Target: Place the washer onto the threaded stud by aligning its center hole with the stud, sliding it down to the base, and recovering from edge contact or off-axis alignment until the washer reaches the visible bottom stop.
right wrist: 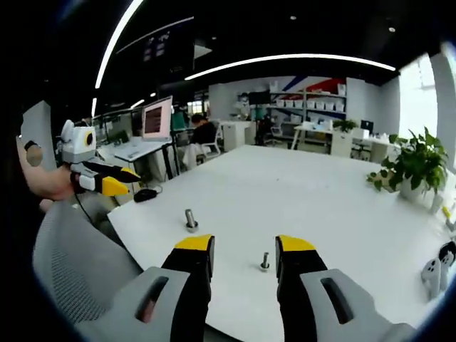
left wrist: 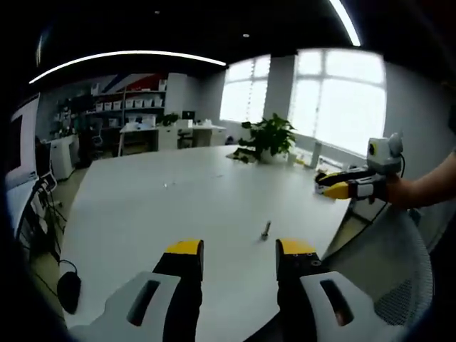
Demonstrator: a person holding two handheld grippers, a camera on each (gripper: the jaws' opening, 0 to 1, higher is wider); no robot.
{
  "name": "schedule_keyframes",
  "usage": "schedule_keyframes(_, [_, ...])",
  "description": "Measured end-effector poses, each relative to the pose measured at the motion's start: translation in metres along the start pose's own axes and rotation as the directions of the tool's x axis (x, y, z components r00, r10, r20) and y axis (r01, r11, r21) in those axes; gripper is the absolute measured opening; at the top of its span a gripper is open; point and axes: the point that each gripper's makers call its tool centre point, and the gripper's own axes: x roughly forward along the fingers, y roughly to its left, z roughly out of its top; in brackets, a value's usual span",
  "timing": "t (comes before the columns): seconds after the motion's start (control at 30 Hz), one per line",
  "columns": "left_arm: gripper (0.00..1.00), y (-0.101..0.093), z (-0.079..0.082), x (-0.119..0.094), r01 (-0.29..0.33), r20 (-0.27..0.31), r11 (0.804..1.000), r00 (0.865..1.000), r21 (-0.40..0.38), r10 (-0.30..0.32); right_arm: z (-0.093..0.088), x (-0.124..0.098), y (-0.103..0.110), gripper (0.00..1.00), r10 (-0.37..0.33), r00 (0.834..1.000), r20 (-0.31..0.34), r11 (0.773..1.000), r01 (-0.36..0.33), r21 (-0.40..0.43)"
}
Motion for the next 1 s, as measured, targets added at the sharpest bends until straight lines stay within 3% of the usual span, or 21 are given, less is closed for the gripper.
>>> schedule_keyframes(0.17, [0.39, 0.000, -0.004, 0.002, -0.007, -0.018, 1.000, 1.000, 0.000, 0.007, -0.006, 0.000, 0.001, 0.35, 0.001, 1.000, -0.030, 1.000, -0.001, 0.008])
schedule_keyframes(0.3, [0.40, 0.002, 0.003, 0.001, -0.014, 0.018, 0.999, 1.000, -0.037, 0.014, -0.016, 0.001, 0.001, 0.35, 0.002, 0.997, -0.075, 1.000, -0.004, -0.016])
schedule_keyframes(0.47, [0.41, 0.005, 0.007, -0.001, -0.036, 0.046, 0.998, 0.998, -0.049, 0.038, -0.013, -0.002, -0.003, 0.36, -0.018, 0.998, -0.055, 1.000, 0.017, -0.017])
schedule_keyframes(0.6, [0.41, 0.010, 0.006, -0.002, -0.059, 0.042, 0.996, 0.997, -0.061, 0.062, -0.020, -0.001, -0.003, 0.35, -0.012, 0.996, -0.084, 1.000, 0.010, -0.029])
schedule_keyframes(1.0, [0.43, 0.011, 0.008, -0.003, -0.072, 0.048, 0.996, 0.996, -0.043, 0.074, -0.013, -0.005, -0.008, 0.35, -0.030, 0.999, -0.041, 1.000, 0.030, -0.003])
